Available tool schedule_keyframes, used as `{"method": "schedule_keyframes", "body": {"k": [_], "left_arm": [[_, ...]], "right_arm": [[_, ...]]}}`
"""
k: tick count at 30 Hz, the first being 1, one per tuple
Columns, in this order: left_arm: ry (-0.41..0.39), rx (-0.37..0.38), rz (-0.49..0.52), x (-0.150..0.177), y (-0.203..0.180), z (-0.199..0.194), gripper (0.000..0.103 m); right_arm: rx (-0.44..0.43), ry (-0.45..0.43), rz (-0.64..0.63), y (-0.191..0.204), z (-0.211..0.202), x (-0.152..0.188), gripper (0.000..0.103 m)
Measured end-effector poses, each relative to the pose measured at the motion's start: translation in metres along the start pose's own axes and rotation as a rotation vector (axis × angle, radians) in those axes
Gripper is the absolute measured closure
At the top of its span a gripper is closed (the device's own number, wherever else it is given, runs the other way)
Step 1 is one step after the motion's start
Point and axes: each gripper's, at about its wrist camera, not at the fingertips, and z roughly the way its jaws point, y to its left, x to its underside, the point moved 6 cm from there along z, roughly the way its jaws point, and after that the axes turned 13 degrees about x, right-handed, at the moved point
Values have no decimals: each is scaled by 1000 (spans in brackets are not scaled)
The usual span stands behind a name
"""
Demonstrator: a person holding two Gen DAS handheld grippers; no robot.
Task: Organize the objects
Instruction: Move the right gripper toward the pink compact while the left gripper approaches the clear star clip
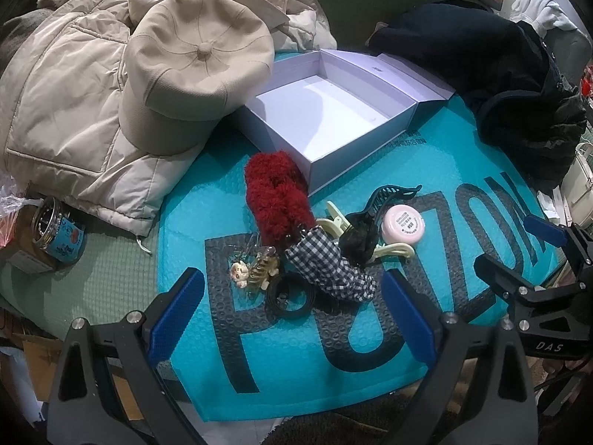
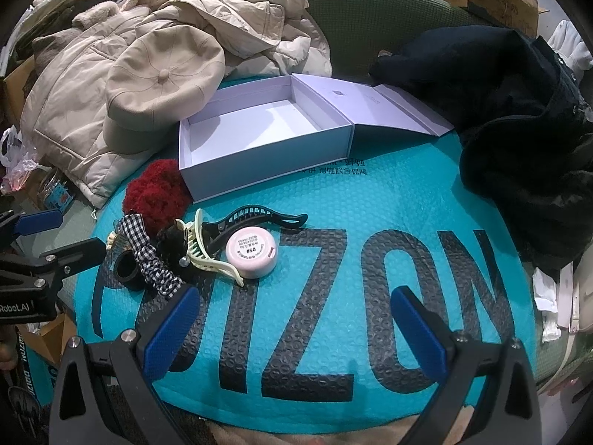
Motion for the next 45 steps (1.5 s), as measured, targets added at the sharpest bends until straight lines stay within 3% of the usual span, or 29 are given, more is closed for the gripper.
{"method": "schedule_keyframes", "body": {"k": [32, 45], "left_arm": [[1, 19, 10, 2, -7, -4, 7], [17, 72, 0, 12, -4, 12, 7]], "right_arm": [[11, -4, 19, -9, -7, 6, 1], [9, 3, 17, -6, -2, 11, 1]]}}
